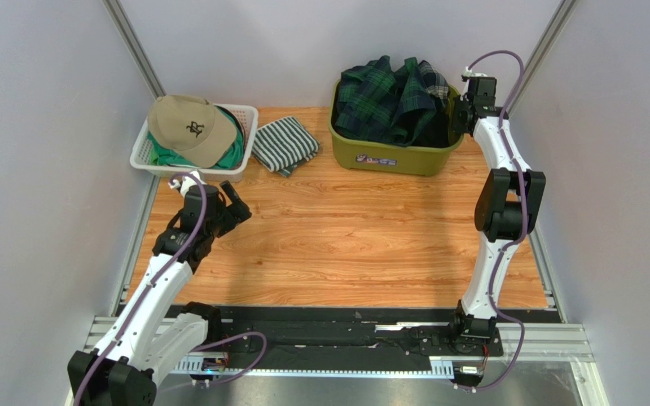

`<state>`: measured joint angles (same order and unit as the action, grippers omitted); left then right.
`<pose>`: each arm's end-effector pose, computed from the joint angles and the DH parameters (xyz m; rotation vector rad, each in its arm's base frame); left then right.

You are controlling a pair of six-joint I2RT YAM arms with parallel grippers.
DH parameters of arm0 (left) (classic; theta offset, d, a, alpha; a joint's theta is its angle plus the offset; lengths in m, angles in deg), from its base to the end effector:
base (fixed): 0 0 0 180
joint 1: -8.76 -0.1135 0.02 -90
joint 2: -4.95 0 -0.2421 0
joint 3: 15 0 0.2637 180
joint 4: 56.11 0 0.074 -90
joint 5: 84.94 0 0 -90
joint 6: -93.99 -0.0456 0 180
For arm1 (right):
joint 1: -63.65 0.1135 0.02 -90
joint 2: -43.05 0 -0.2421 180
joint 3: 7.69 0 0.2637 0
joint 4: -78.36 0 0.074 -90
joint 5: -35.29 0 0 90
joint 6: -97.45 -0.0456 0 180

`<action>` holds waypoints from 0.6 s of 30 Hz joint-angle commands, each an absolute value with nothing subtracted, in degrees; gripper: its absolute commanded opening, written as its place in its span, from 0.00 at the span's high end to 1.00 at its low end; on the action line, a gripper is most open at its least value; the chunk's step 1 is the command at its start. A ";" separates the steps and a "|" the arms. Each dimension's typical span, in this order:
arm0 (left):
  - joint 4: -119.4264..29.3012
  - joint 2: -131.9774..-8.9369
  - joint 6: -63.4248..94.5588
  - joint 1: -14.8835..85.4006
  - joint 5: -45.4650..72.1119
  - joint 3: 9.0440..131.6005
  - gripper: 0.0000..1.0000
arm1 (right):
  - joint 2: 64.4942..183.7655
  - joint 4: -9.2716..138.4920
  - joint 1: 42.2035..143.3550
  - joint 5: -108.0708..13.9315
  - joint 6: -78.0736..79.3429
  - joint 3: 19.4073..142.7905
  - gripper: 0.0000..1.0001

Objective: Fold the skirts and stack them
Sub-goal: Move the bin to the corner of the board.

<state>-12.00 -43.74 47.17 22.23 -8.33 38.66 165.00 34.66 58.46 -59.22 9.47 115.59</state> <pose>0.2112 -0.0397 0.2435 -0.6960 2.1356 -0.2742 0.4976 -0.0488 0.2445 0.1041 2.3101 -0.1550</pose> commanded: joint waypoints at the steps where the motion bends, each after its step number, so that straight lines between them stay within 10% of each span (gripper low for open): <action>1: -16.76 -45.32 46.18 22.29 -4.97 41.48 0.01 | 166.53 43.93 57.33 -63.24 10.79 122.01 0.99; 8: -17.73 -48.05 44.33 22.29 -1.88 42.80 0.01 | 167.06 45.96 57.06 -56.39 13.07 123.23 0.89; 11: -17.47 -47.35 43.36 22.29 -0.91 43.33 0.01 | 168.20 43.60 57.06 -55.76 13.87 128.32 0.71; 15: -16.33 -45.15 42.49 22.29 -1.00 44.38 0.01 | 167.68 38.23 56.97 -64.46 9.74 135.54 0.01; 18: -15.54 -43.58 41.52 22.29 -0.83 45.17 0.01 | 162.25 37.87 56.97 -64.04 7.89 134.41 0.01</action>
